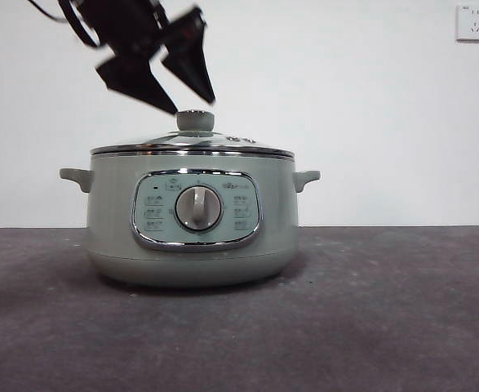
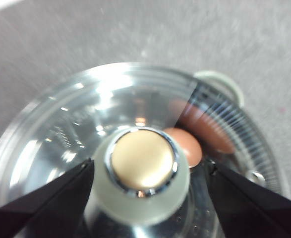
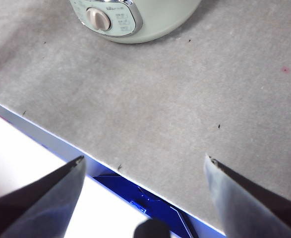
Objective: Pick up the egg,open the lid,put the egg in the pot,close the lid
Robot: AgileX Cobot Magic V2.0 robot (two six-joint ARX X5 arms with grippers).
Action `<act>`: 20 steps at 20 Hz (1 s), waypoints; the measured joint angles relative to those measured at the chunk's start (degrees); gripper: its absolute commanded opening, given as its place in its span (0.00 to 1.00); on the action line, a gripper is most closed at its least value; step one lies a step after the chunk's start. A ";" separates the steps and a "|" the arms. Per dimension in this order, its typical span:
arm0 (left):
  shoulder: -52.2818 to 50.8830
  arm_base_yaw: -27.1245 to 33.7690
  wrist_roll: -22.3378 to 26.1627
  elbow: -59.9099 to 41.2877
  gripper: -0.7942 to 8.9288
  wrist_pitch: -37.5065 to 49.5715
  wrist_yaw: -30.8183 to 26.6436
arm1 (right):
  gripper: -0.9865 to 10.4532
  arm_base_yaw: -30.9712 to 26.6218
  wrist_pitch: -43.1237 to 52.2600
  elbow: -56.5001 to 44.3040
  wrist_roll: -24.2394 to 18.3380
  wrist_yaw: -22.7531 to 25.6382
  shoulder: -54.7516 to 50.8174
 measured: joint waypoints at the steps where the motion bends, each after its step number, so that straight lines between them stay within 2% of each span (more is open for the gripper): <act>1: -2.01 0.17 0.00 0.00 0.47 -1.33 0.00 | 0.44 0.00 0.04 0.00 0.00 0.00 0.00; 8: -18.78 0.52 0.00 0.00 0.47 -21.03 0.96 | 0.44 0.00 1.79 0.00 -0.04 0.00 -0.02; 14: -28.33 0.52 0.00 0.00 0.47 -37.77 9.55 | 0.44 0.00 3.02 0.00 -0.04 0.00 0.00; 19: -29.86 0.52 0.00 0.00 0.46 -41.48 9.75 | 0.44 0.00 3.02 0.00 -0.04 0.00 -0.02; 20: -29.83 0.52 0.00 0.00 0.42 -41.48 9.75 | 0.44 0.00 2.99 0.00 -0.04 0.00 0.00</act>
